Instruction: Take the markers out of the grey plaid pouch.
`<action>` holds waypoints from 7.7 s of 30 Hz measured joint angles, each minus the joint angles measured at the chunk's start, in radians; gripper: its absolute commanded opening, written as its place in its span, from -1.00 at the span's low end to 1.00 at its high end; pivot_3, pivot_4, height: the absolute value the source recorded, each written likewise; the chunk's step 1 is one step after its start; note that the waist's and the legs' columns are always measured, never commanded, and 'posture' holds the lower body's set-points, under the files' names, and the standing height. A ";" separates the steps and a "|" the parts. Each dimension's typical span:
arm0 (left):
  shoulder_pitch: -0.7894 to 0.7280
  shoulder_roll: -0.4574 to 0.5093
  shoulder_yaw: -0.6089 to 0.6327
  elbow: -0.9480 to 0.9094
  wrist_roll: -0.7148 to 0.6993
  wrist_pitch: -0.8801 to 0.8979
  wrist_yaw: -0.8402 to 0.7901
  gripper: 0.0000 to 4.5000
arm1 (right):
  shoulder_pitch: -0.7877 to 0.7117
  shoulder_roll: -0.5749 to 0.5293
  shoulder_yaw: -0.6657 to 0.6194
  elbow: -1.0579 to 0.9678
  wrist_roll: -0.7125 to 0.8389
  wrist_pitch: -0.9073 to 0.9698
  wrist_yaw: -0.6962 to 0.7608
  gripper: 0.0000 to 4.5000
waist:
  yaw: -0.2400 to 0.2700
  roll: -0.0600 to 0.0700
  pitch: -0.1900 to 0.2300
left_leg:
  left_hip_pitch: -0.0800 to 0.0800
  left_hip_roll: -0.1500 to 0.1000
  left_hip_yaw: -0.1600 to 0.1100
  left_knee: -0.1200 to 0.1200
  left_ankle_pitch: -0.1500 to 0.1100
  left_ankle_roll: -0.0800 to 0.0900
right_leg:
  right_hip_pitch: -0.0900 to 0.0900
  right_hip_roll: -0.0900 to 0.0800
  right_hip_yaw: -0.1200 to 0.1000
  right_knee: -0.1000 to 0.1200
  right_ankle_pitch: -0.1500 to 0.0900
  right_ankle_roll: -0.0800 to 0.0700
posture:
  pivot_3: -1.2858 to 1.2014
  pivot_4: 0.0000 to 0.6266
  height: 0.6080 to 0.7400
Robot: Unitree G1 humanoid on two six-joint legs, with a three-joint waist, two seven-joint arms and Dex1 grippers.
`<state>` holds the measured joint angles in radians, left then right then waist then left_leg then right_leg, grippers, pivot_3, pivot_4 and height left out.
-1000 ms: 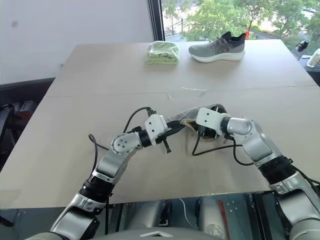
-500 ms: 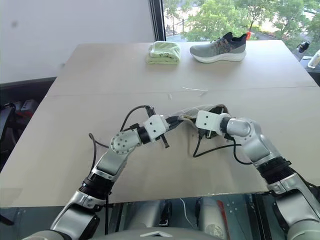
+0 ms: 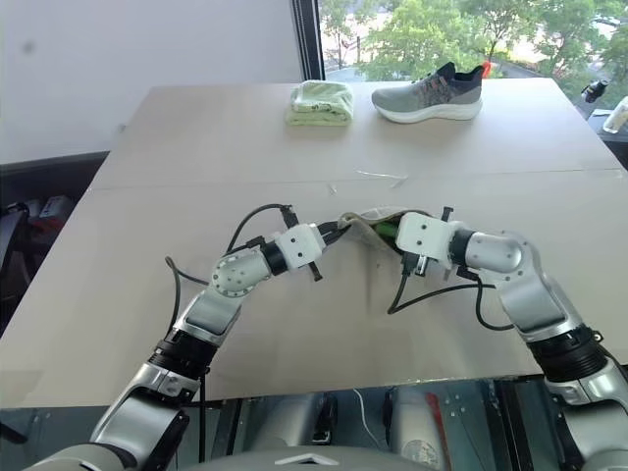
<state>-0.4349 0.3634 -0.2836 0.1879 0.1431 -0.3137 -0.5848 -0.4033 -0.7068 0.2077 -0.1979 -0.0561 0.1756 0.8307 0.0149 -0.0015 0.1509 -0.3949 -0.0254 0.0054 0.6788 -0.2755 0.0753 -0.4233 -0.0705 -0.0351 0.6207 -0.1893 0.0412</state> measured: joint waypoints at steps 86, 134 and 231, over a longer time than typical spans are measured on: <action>0.157 -0.007 0.075 -0.404 -0.473 0.505 -0.278 -1.00 | -0.145 -0.178 -0.008 -0.147 0.244 0.489 0.108 -0.99 | 0.001 0.000 0.001 | -0.004 0.001 -0.004 0.004 0.000 0.000 | 0.000 -0.002 0.002 -0.001 0.000 -0.001 | 0.03 -0.52 1.00; 0.205 0.011 -0.002 -0.392 -0.465 0.506 -0.349 -1.00 | -0.171 -0.119 0.251 0.114 -0.040 0.140 0.393 -0.84 | -0.001 -0.002 0.002 | 0.001 0.002 -0.004 0.005 0.000 0.000 | 0.004 -0.002 0.002 -0.001 -0.002 -0.004 | 0.03 -0.52 1.00; 0.405 0.278 0.368 -0.164 -0.245 0.209 -0.103 0.71 | 0.243 -0.065 -0.388 -0.079 0.617 0.534 0.146 0.66 | 0.000 -0.002 0.003 | -0.006 0.000 -0.005 -0.005 -0.001 0.000 | -0.005 -0.010 0.000 -0.004 0.000 -0.001 | 0.03 -0.52 1.00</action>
<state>-0.0302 0.6418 0.0846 0.0243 -0.1022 -0.1049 -0.6874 -0.1605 -0.7720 -0.1800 -0.2770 0.5606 0.7099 0.9767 0.0146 -0.0036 0.1539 -0.4012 -0.0251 0.0006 0.6739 -0.2764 0.0749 -0.4283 -0.0801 -0.0347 0.6171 -0.1892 0.0401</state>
